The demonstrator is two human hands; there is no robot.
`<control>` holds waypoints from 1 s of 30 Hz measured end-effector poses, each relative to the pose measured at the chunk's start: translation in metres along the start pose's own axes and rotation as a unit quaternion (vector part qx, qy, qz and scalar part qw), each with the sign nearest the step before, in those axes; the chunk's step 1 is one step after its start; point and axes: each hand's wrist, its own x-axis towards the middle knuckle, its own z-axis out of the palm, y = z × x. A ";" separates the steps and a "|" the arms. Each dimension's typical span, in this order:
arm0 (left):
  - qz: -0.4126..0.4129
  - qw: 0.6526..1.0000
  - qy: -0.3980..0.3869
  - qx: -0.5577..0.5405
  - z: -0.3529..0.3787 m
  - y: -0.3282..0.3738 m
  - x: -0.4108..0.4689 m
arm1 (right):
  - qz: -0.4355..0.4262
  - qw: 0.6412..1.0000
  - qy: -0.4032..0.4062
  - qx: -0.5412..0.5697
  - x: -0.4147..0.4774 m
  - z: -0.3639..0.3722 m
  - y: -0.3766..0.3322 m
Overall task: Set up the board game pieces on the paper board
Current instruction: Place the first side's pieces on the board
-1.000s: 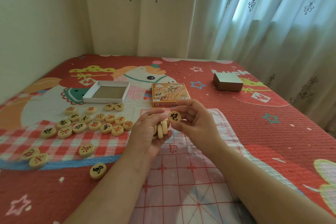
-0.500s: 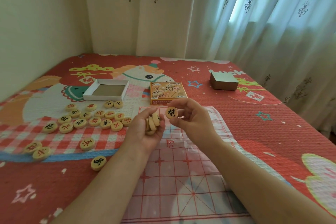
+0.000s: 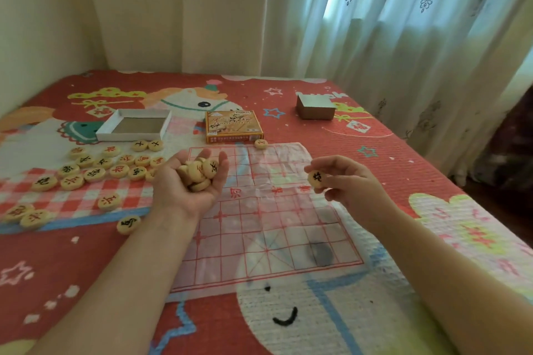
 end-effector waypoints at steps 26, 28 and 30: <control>-0.029 0.994 0.005 0.104 0.000 -0.034 -0.015 | -0.014 0.980 0.005 -0.196 -0.018 -0.004 0.000; -0.038 0.993 -0.002 0.108 0.001 -0.035 -0.018 | -0.050 0.984 0.019 -0.168 -0.015 0.008 -0.011; -0.051 0.992 -0.003 0.116 0.003 -0.037 -0.020 | -0.099 0.974 0.000 -0.203 -0.010 0.029 -0.023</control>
